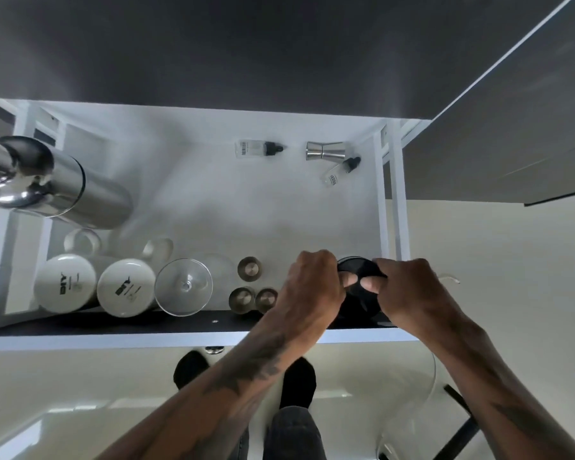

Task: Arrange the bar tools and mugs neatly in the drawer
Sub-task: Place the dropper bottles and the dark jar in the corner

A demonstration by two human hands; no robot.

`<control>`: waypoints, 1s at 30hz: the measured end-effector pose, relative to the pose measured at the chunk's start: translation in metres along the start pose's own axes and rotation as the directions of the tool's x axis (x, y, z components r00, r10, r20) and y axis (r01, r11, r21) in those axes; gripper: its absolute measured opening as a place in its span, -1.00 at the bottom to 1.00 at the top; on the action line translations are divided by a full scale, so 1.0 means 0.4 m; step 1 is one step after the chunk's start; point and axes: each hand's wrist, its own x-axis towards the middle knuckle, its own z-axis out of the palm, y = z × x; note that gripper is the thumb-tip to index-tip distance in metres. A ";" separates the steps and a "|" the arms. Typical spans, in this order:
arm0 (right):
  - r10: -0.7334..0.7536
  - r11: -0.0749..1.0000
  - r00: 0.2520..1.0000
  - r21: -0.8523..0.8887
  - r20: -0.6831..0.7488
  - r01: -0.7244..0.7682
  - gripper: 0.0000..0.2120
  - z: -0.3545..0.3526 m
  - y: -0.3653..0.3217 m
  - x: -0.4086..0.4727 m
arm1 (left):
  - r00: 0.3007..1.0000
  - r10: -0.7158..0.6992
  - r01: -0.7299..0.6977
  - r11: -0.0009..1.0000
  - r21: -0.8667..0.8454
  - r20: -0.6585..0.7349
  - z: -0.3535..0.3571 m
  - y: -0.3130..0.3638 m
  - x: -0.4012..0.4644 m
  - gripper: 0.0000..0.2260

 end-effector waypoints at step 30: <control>-0.590 0.796 0.796 -0.268 -0.138 0.543 -0.68 -0.035 -0.219 0.176 | 0.939 0.128 -0.062 0.976 0.210 -0.318 -0.352 -0.238 0.351 -0.60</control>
